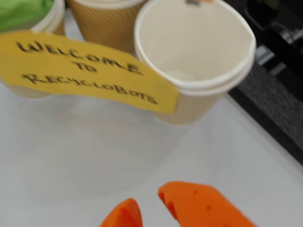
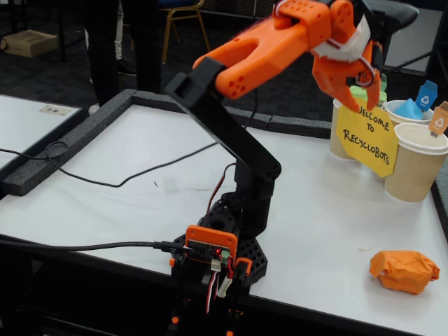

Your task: Sort rubbish by color.

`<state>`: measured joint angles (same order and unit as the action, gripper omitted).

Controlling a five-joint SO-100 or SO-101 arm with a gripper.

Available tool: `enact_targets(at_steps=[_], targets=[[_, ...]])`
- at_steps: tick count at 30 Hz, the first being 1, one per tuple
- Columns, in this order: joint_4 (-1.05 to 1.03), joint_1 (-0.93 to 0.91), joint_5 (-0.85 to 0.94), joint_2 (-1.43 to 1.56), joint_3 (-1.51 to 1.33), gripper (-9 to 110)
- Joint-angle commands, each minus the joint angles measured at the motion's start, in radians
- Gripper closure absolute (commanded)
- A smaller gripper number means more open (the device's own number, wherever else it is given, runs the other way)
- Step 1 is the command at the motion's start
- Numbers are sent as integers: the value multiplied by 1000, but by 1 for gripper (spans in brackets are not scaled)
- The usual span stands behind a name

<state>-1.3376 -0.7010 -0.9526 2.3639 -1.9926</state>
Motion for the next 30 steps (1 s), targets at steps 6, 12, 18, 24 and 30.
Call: enact_targets(at_steps=[6,12,18,24,30], targets=[[58,-121,61,160,-49,101],[109,-206,81,186,-132,101],[179,-307,81,184,-190,101],[238,-433,87,176,-258,101],[239,-538,91,144,-262,101]])
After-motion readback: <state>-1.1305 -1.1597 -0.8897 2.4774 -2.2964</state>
